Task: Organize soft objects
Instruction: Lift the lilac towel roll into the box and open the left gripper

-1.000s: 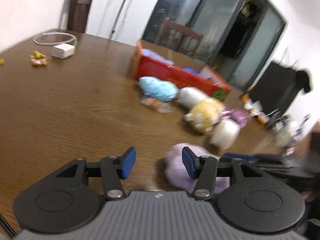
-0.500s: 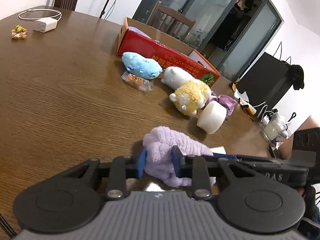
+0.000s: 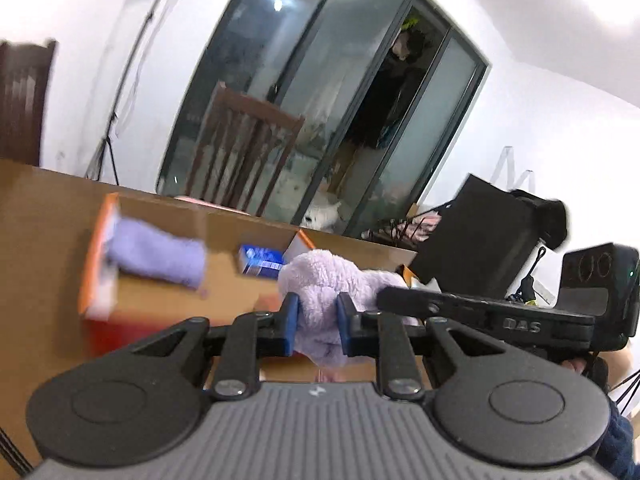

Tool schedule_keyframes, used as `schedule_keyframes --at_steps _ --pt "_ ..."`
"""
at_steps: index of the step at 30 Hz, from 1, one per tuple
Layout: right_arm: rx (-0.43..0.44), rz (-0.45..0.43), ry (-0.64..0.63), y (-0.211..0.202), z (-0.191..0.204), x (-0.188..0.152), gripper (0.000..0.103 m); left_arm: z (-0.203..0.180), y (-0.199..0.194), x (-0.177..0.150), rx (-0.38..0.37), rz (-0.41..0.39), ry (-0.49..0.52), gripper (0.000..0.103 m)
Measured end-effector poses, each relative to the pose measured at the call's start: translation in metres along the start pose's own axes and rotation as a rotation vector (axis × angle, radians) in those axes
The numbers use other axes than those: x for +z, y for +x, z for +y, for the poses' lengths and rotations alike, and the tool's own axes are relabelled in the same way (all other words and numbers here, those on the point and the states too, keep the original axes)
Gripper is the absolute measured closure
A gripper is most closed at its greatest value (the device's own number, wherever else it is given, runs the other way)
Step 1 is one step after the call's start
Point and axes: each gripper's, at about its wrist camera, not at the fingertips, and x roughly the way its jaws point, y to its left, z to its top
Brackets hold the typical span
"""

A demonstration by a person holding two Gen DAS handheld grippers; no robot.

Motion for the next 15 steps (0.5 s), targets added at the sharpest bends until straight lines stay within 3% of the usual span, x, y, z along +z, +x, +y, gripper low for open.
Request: schedule_keyframes --at_steps 3,8,11,14,15 --pt "-0.172 0.084 -0.069 0.061 -0.051 0.053 0.082 0.008 0.092 0.032 0.042 0.095 -0.032 0.084" --pt "-0.358 0.280 -0.084 0.163 -0.121 0.076 0.084 0.029 0.209 0.041 0.189 0.301 -0.087 0.086" --pt "-0.454 0.343 -0.177 0.199 -0.134 0.067 0.084 0.034 0.235 0.037 0.284 0.344 -0.063 0.087" --pt "-0.511 0.405 -0.257 0.214 -0.137 0.058 0.086 0.042 0.244 0.032 0.276 0.369 -0.061 0.084" --pt "-0.540 0.403 -0.305 0.216 -0.135 0.053 0.089 0.044 0.244 0.031 0.270 0.367 -0.068 0.078"
